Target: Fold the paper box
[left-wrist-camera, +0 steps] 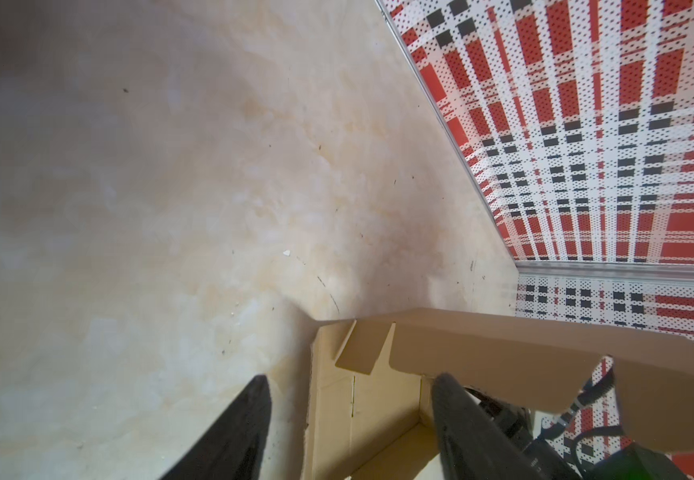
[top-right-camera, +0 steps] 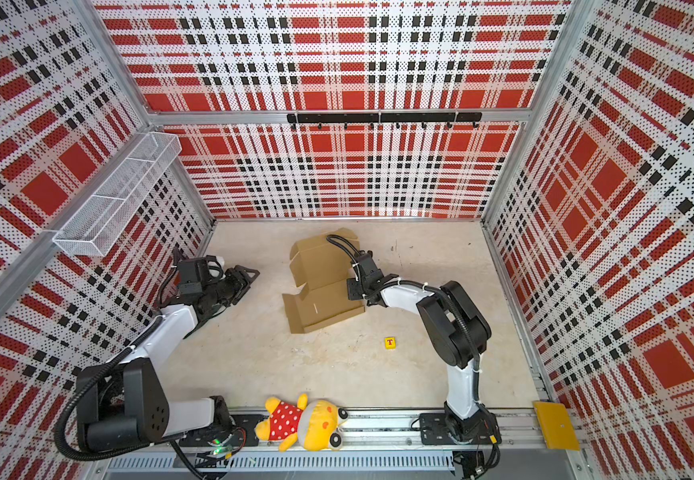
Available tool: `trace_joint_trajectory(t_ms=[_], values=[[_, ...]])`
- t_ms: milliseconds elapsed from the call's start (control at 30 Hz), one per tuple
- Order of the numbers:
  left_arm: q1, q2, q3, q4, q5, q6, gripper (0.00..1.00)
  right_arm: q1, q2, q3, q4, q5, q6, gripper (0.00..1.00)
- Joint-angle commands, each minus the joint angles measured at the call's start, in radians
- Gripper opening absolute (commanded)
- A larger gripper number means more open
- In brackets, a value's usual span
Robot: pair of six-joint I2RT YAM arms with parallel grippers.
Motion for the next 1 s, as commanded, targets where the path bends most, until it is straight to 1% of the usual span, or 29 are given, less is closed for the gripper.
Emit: trace_joint_trajectory(t_ms=[0,133,300,533,733,833,967], values=[[-0.022,0.001,-0.014,0.033,-0.033,-0.04,0.62,0.009,0.016,0.039,0.005,0.025,-0.013,0.46],[-0.028,0.014,-0.022,0.034,-0.049,-0.055,0.61,0.011,0.025,0.026,0.022,0.04,-0.008,0.4],[-0.045,0.028,-0.019,0.038,-0.042,-0.07,0.61,0.016,0.033,0.022,0.031,0.06,-0.007,0.28],[-0.06,0.036,-0.018,0.042,-0.042,-0.083,0.61,0.016,0.054,0.017,0.022,0.09,-0.019,0.2],[-0.066,0.039,-0.01,0.043,-0.043,-0.091,0.61,0.018,0.058,0.026,0.012,0.095,-0.039,0.09],[-0.069,0.043,-0.008,0.049,-0.046,-0.088,0.6,0.018,0.038,0.011,0.026,0.12,-0.048,0.03],[-0.091,0.039,0.005,0.062,-0.03,-0.097,0.59,0.018,-0.004,0.002,0.012,0.133,-0.059,0.01]])
